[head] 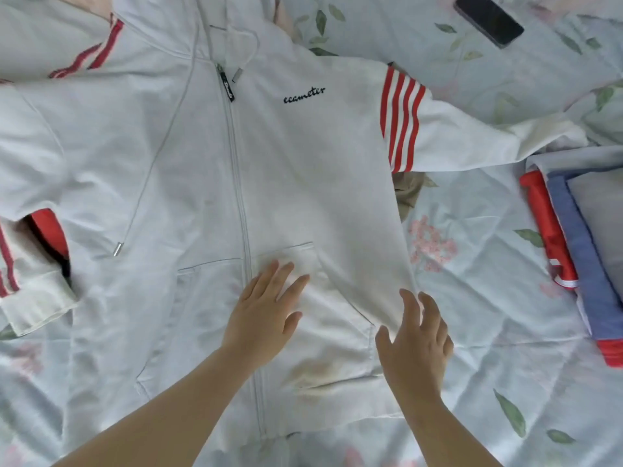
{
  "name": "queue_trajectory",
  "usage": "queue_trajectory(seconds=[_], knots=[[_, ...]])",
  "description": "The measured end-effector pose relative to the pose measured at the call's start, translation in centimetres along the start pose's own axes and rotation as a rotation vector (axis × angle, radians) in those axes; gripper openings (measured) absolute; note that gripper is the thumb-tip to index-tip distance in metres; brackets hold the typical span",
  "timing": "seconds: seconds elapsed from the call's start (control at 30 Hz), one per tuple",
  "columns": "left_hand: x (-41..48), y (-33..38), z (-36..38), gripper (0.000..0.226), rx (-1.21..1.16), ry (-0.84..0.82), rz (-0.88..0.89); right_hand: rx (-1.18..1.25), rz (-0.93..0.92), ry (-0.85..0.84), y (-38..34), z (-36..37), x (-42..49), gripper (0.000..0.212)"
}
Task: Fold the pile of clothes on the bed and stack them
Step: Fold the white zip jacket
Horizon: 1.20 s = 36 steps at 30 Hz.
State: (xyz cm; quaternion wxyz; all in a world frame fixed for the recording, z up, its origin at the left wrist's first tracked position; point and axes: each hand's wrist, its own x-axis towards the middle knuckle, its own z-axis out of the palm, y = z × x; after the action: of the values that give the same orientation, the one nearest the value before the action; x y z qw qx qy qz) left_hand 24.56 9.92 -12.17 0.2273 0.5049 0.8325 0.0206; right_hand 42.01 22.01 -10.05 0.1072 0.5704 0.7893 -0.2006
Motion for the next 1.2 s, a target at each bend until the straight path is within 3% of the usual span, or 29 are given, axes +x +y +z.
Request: queue_trajectory(seconds=[0.17, 0.37, 0.47, 0.57, 0.67, 0.87, 0.97, 1.0, 1.2], knots=[[-1.1, -5.4, -3.9, 0.047, -0.181, 0.302, -0.227, 0.013, -0.332, -0.102, -10.6, 0.7, 1.8, 0.064], [-2.8, -15.7, -7.9, 0.039, -0.489, 0.608, -0.595, 0.036, -0.574, -0.268, -24.4, 2.2, 3.0, 0.068], [-3.4, -20.5, -9.5, 0.03, -0.733, 0.757, -0.789, 0.046, -0.564, -0.422, -29.3, 3.7, 2.9, 0.071], [-3.9, -25.2, -10.1, 0.033, -0.945, 0.897, -1.225, -0.005, -0.493, -0.497, -31.0, 5.2, 3.2, 0.076], [-5.5, -29.2, -9.0, 0.051, -0.952, 0.812, -1.502, -0.065, -0.454, -0.494, -31.3, 6.0, 3.9, 0.079], [-7.6, -32.7, -5.6, 0.055, -1.075, 0.592, -1.36, -0.109, -0.4, -0.428, -31.9, 7.2, 4.0, 0.083], [-8.5, -34.0, -5.3, 0.03, -1.002, 0.501, -1.313, -0.133, -0.385, -0.381, -32.0, 7.4, 3.7, 0.081], [-8.9, -34.4, -5.5, 0.024, -0.976, 0.504, -1.281, -0.136, -0.381, -0.369, -32.0, 7.4, 3.5, 0.081], [-13.3, -37.7, -11.2, 0.035, -0.854, 0.665, -1.063, -0.106, -0.293, -0.343, -33.4, 6.4, 1.1, 0.079]])
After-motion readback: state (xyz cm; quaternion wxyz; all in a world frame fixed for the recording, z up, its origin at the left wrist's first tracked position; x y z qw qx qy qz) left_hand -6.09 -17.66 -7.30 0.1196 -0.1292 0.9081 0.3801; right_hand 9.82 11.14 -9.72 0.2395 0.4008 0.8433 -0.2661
